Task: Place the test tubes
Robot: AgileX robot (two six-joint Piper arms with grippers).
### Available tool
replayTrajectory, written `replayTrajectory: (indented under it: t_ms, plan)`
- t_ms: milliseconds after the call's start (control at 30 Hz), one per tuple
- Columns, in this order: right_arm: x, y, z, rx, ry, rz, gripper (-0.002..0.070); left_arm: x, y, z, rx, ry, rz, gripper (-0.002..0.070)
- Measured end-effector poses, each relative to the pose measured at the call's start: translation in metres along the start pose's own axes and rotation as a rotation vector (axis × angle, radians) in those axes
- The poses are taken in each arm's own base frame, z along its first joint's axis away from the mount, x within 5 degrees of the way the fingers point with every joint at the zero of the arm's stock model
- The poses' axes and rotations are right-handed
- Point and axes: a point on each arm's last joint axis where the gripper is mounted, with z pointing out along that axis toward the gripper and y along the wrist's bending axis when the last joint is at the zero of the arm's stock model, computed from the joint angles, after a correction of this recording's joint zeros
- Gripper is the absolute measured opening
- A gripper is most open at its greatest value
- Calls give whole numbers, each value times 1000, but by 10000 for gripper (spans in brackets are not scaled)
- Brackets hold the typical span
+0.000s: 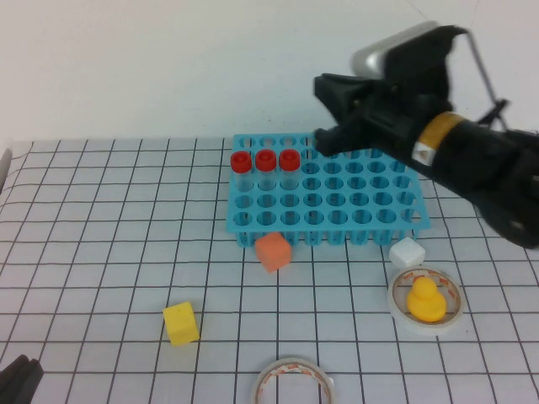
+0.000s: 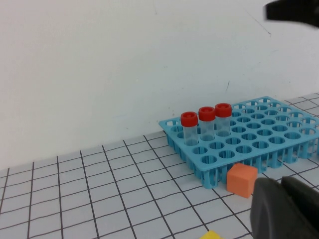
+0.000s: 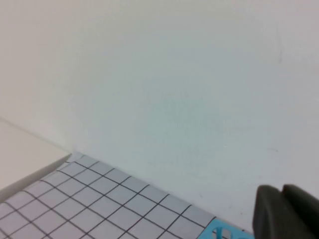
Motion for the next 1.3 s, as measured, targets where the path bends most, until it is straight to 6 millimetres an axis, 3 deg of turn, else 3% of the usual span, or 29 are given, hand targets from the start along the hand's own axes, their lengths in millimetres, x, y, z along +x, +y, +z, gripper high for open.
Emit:
replayTrajectory:
  t_ms: [300, 333, 367, 700, 900, 1300]
  plan:
    - [-45, 27, -120, -53, -30, -174, 0, 0, 0, 0, 0, 0, 0, -1]
    - [-55, 33, -148, -67, -64, -219, 0, 0, 0, 0, 0, 0, 0, -1]
    - [-57, 36, -161, -70, -73, -239, 0, 0, 0, 0, 0, 0, 0, -1]
    - [-37, 43, -280, 70, -75, -378, -1, 0, 0, 0, 0, 0, 0, -2]
    - [-22, 38, -307, 163, -62, -320, -1, 0, 0, 0, 0, 0, 0, -1]
    - [-8, 30, -316, 254, 21, -207, -1, 0, 0, 0, 2, 1, 0, -2]
